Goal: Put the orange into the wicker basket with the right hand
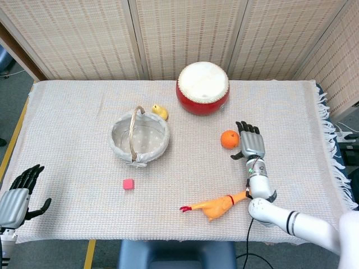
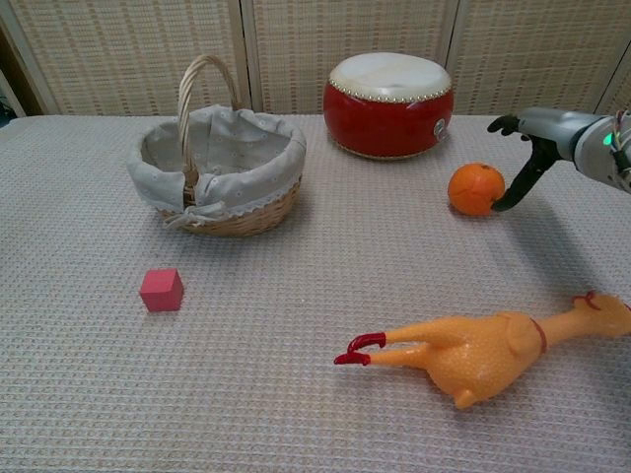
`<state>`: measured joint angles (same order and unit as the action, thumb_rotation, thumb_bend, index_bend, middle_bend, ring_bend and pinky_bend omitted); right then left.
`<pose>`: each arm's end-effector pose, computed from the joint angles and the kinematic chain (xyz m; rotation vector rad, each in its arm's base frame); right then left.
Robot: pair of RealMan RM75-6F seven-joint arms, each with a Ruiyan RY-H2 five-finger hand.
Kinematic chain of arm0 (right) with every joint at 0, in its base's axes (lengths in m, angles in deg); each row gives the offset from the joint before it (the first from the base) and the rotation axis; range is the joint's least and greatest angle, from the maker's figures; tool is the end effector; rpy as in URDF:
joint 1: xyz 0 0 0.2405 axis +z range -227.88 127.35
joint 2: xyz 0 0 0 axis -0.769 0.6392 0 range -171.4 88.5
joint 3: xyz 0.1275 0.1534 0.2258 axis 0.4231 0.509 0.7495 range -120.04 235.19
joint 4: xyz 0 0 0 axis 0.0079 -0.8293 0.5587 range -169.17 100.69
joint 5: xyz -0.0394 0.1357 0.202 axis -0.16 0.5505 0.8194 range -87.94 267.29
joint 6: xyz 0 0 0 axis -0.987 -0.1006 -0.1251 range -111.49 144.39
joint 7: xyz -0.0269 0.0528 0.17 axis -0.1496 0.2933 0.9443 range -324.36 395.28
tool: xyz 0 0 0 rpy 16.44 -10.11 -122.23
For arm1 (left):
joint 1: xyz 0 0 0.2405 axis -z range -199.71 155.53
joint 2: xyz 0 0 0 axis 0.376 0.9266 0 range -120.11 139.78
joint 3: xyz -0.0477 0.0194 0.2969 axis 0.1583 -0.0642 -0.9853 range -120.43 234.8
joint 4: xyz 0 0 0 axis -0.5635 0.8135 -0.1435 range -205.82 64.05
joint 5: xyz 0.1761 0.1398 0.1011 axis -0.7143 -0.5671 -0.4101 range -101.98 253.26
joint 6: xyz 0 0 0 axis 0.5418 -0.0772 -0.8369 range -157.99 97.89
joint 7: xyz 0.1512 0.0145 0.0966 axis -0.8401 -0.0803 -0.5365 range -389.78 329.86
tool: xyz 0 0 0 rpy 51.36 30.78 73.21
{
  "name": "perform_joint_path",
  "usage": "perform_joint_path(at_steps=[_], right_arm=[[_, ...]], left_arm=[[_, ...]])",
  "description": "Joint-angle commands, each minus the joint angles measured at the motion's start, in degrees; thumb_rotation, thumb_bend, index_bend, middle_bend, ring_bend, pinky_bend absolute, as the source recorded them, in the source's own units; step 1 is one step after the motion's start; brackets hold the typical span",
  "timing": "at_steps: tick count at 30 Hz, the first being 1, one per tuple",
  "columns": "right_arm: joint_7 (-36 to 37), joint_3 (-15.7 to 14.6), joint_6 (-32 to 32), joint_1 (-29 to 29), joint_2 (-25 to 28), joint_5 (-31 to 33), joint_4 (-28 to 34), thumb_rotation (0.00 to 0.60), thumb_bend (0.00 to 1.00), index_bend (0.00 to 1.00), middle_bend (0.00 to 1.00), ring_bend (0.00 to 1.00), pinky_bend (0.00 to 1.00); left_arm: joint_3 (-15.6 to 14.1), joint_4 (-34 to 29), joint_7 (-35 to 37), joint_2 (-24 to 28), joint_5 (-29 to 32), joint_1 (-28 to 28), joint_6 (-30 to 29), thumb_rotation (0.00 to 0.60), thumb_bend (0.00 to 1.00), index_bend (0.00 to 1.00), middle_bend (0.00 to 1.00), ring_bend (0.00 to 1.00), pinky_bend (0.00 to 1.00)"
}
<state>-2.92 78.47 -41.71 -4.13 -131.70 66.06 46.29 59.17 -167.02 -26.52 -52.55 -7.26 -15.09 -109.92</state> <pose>-0.2208 -0.4738 -0.0329 1.3975 -1.2424 0.6353 -0.3609 0.2311 0.1349 -1.3873 -1.0573 -0.9140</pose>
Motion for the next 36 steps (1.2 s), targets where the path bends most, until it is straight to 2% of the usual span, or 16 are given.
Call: perform_joint_path(at_steps=[1, 7, 10, 11, 12, 15, 16, 18, 21, 28, 33, 36], right_arm=[[-1.80, 0.62, 1.07, 2.82, -3.52, 3.17, -4.51, 0.600, 0.00, 0.00, 0.00, 0.00, 0.05], [-1.66, 0.83, 3.42, 5.71, -8.77, 5.18, -12.77, 0.600, 0.02, 0.00, 0.00, 0.00, 0.12], [-0.30, 1.24, 3.93, 6.94, -11.93, 4.20, -17.64, 0.600, 0.13, 0.00, 0.01, 0.01, 0.23], [0.34, 1.31, 3.83, 7.21, -12.88, 3.46, -19.12, 0.600, 0.18, 0.00, 0.06, 0.05, 0.31], [1.10, 1.34, 3.51, 7.44, -13.85, 2.41, -20.64, 0.600, 0.22, 0.01, 0.15, 0.14, 0.42], [3.03, 1.16, 3.04, 7.62, -16.39, -0.15, -24.14, 0.600, 0.29, 0.04, 0.50, 0.52, 0.73], [3.58, 1.03, 3.27, 7.49, -16.75, -0.97, -24.64, 0.600, 0.29, 0.04, 0.56, 0.60, 0.78], [4.63, 0.92, 3.15, 7.12, -16.89, -2.52, -24.74, 0.600, 0.30, 0.06, 0.63, 0.68, 0.84], [7.17, 1.50, 2.69, 6.21, -15.81, -5.07, -22.52, 0.600, 0.30, 0.08, 0.66, 0.70, 0.85], [14.20, 6.36, -1.50, 5.37, -11.54, -11.43, -11.08, 0.600, 0.30, 0.13, 0.67, 0.71, 0.86], [11.44, 8.37, -3.18, 7.90, -10.44, -11.66, -4.73, 0.600, 0.30, 0.16, 0.67, 0.70, 0.86], [10.38, 9.66, -4.42, 10.06, -11.64, -11.44, -3.25, 0.600, 0.30, 0.18, 0.67, 0.70, 0.85]], left_arm=[[-0.02, -0.08, 0.13, 0.15, 0.14, 0.09, 0.28, 0.600, 0.34, 0.00, 0.00, 0.00, 0.10], [-0.15, -0.47, 0.88, 0.64, 0.40, 0.11, 0.77, 0.600, 0.34, 0.00, 0.00, 0.00, 0.10], [-0.14, -0.65, 1.06, 0.81, 0.67, 0.21, 1.15, 0.600, 0.34, 0.00, 0.00, 0.00, 0.10], [-0.13, -0.66, 1.13, 0.83, 0.71, 0.21, 1.16, 0.600, 0.34, 0.00, 0.00, 0.00, 0.10], [-0.11, -0.68, 1.22, 0.85, 0.74, 0.20, 1.17, 0.600, 0.34, 0.00, 0.00, 0.00, 0.10], [-0.08, -0.73, 1.62, 0.95, 0.90, 0.17, 1.23, 0.600, 0.34, 0.00, 0.00, 0.00, 0.10], [-0.08, -0.74, 1.76, 1.00, 0.90, 0.16, 1.23, 0.600, 0.34, 0.00, 0.00, 0.00, 0.10], [-0.10, -0.71, 1.86, 1.05, 0.84, 0.14, 1.20, 0.600, 0.34, 0.00, 0.00, 0.00, 0.10], [-0.18, -0.73, 1.95, 1.08, 0.70, 0.06, 1.10, 0.600, 0.34, 0.00, 0.00, 0.00, 0.10], [-0.10, -0.77, 2.12, 0.99, 0.72, 0.11, 1.10, 0.600, 0.34, 0.00, 0.00, 0.00, 0.10], [-0.09, -0.91, 1.89, 0.84, 0.68, 0.21, 1.20, 0.600, 0.34, 0.00, 0.00, 0.00, 0.10], [-0.11, -0.94, 1.82, 0.82, 0.68, 0.20, 1.19, 0.600, 0.34, 0.00, 0.00, 0.00, 0.10]])
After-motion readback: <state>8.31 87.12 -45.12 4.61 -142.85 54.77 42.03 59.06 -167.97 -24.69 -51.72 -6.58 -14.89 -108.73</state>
